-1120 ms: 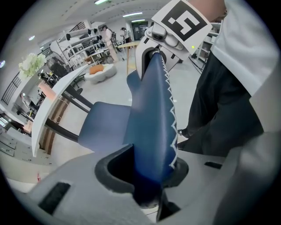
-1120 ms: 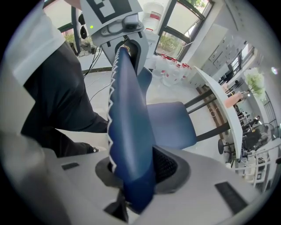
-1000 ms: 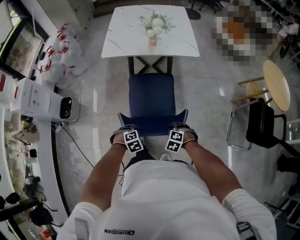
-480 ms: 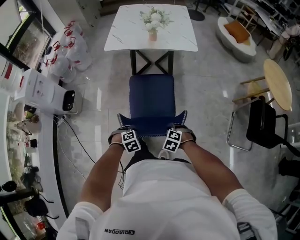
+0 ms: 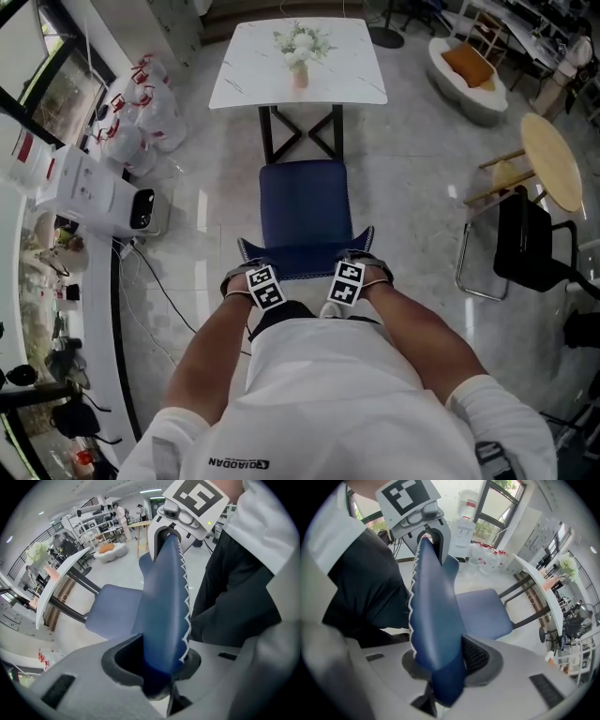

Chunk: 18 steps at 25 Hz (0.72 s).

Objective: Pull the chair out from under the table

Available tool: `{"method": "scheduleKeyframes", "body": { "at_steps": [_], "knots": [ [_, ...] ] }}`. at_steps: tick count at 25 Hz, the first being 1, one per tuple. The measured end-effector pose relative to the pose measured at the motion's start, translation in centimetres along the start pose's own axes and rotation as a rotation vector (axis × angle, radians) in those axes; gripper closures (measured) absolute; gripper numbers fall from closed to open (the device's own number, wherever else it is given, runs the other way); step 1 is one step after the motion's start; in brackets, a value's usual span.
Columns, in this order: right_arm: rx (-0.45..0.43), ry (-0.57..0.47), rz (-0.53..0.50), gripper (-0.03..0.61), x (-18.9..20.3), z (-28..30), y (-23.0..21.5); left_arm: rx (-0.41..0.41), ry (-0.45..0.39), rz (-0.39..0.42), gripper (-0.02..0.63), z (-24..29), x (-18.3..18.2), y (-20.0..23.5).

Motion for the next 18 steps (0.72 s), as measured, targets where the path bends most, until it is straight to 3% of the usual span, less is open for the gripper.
{"method": "scheduleKeyframes", "body": {
  "at_steps": [18],
  "knots": [
    [-0.011,0.016,0.059,0.459,-2.7,-2.1,-2.3,0.074,-0.011,-0.02,0.517,-2.6,0.1,3.5]
  ]
}}
Point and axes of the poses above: the fingertips, and each gripper's own axes: z forward along the fingers, y to its left, x out of its underside, the point moved 5 cm from there along -z, backward along the fingers, and after that the axes turned 5 degrees about -x, right-handed, at the moved point
